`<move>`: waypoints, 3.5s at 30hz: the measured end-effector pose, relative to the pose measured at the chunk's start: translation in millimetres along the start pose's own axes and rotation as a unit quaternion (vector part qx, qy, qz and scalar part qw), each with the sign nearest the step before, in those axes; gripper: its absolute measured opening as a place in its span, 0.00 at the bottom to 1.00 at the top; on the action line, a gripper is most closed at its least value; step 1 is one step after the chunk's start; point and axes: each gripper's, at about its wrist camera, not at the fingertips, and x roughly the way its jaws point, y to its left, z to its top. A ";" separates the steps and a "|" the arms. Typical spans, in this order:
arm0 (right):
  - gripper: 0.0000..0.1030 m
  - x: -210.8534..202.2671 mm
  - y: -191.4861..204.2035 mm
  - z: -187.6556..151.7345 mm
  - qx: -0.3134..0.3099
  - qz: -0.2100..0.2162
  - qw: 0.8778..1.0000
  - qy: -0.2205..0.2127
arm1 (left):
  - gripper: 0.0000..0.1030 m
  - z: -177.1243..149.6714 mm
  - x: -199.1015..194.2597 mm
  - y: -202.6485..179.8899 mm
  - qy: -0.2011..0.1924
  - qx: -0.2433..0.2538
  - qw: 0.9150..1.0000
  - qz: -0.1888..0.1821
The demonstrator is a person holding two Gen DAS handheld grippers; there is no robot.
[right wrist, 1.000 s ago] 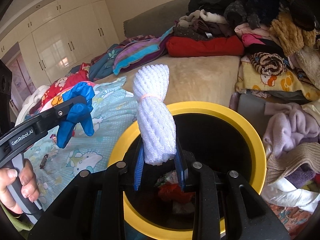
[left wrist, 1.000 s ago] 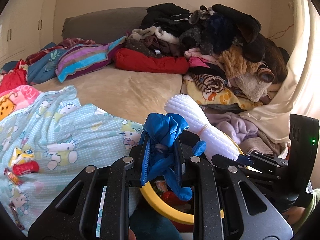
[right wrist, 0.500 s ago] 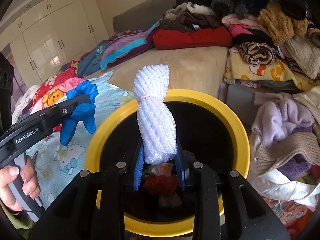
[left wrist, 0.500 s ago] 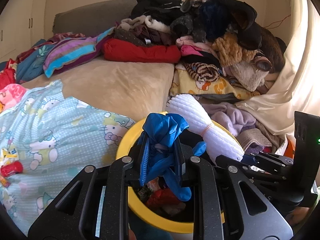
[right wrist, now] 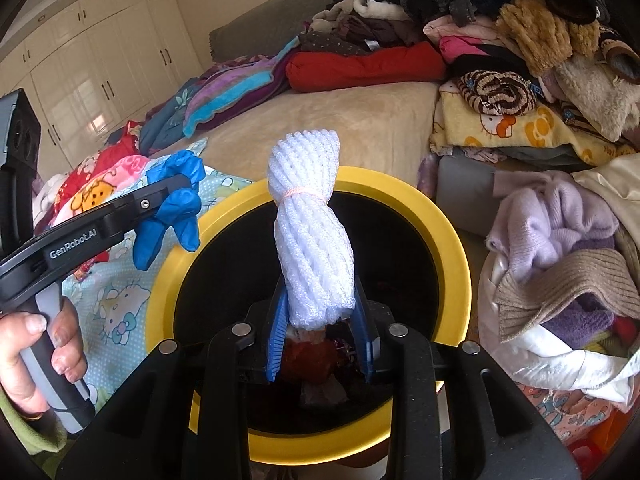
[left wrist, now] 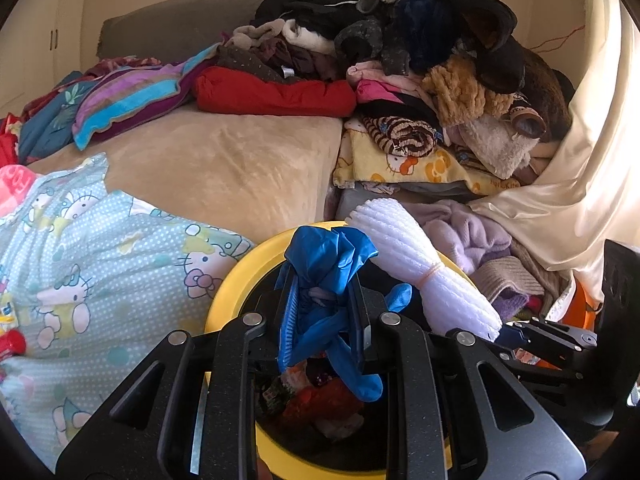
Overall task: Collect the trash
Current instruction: 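Open both grippers to drop the glove and foam net into the bin, then move both tools away from the bin toward the wrappers on the sheet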
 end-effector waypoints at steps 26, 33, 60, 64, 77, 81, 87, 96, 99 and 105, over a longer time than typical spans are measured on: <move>0.73 -13.3 -2.9 8.0 0.006 -0.020 0.999 -0.033 | 0.89 -1.7 -21.1 14.6 -0.018 -0.039 0.999 0.023; 0.75 -17.6 8.2 9.9 -0.006 -0.017 0.999 -0.041 | 0.89 -2.2 -39.7 19.2 -0.037 -0.037 0.998 0.039; 0.76 -16.4 168.9 23.7 -0.122 0.111 0.984 -0.062 | 0.89 -8.0 -136.0 132.5 -0.114 -0.083 0.980 0.143; 0.76 -12.4 191.7 26.1 -0.135 0.127 0.981 -0.055 | 0.89 -9.0 -149.2 152.1 -0.120 -0.095 0.976 0.156; 0.77 12.6 250.7 32.8 -0.171 0.162 0.971 -0.035 | 0.89 -29.7 -190.9 209.7 -0.122 -0.113 0.964 0.206; 0.77 22.2 269.5 37.2 -0.178 0.173 0.968 -0.029 | 0.89 -39.8 -203.3 229.1 -0.119 -0.127 0.960 0.219; 0.77 34.9 294.4 41.3 -0.196 0.183 0.963 -0.027 | 0.89 -54.2 -216.9 253.1 -0.115 -0.149 0.954 0.234; 0.74 67.5 333.2 37.4 -0.243 0.198 0.950 -0.007 | 0.89 -81.0 -228.9 281.4 -0.096 -0.185 0.943 0.258; 0.68 83.9 342.9 35.5 -0.251 0.201 0.947 0.011 | 0.89 -94.7 -230.8 290.9 -0.082 -0.198 0.941 0.261; 0.65 122.3 360.0 31.3 -0.268 0.199 0.942 0.044 | 0.89 -120.8 -228.0 302.3 -0.053 -0.228 0.939 0.252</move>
